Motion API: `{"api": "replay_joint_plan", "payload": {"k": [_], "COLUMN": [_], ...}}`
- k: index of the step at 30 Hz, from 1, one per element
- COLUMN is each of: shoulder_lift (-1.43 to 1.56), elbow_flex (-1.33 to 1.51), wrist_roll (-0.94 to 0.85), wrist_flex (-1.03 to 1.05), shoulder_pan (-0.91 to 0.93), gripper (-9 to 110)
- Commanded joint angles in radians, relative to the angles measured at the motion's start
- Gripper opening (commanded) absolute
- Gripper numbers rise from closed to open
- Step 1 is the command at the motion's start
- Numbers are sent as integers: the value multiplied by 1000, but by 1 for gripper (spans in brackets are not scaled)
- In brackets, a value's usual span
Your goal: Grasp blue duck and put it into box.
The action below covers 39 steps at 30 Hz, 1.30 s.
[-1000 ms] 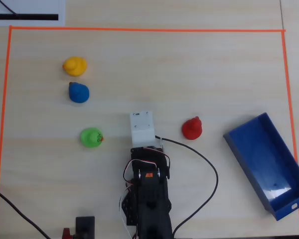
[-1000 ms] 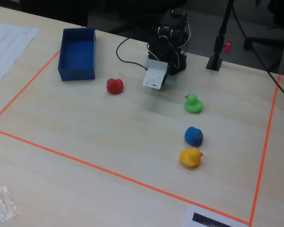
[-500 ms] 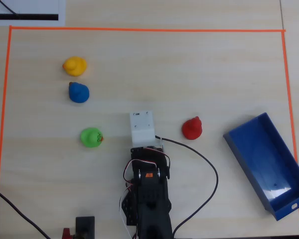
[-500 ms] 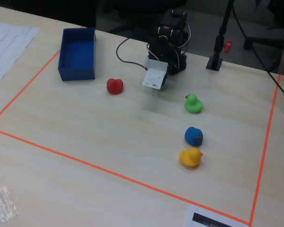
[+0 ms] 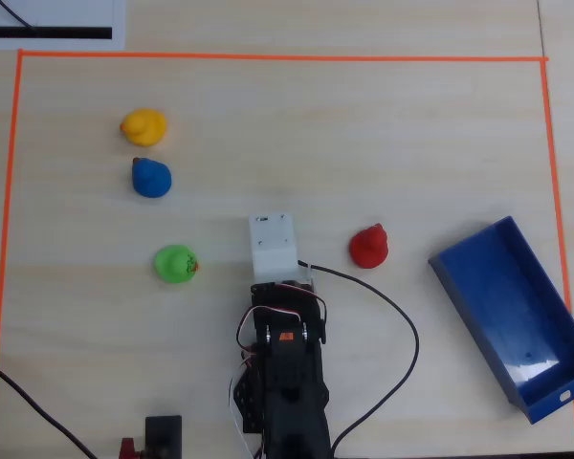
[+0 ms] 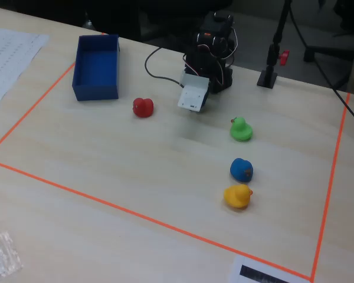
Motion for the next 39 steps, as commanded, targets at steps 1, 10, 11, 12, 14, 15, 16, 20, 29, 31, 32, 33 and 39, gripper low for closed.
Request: {"api": "replay_joint_plan", "payload": {"k": [1, 10, 11, 12, 14, 15, 16, 20, 29, 31, 32, 33, 39], "shoulder_lift": [0, 0, 0, 0, 0, 0, 0, 0, 0, 0, 0, -2, -462], "elbow_flex": [8, 8, 8, 8, 8, 8, 8, 8, 8, 8, 8, -2, -520], "wrist_roll": [5, 5, 5, 5, 5, 5, 5, 5, 5, -3, -5, -6, 86], "wrist_flex": [21, 21, 21, 21, 21, 21, 21, 21, 21, 23, 15, 8, -14], "shoulder_pan": [-6, -6, -6, -6, -6, -6, -6, -6, -6, -17, -25, -29, -127], "gripper": [3, 3, 3, 3, 3, 3, 3, 3, 0, 0, 0, 0, 0]}}
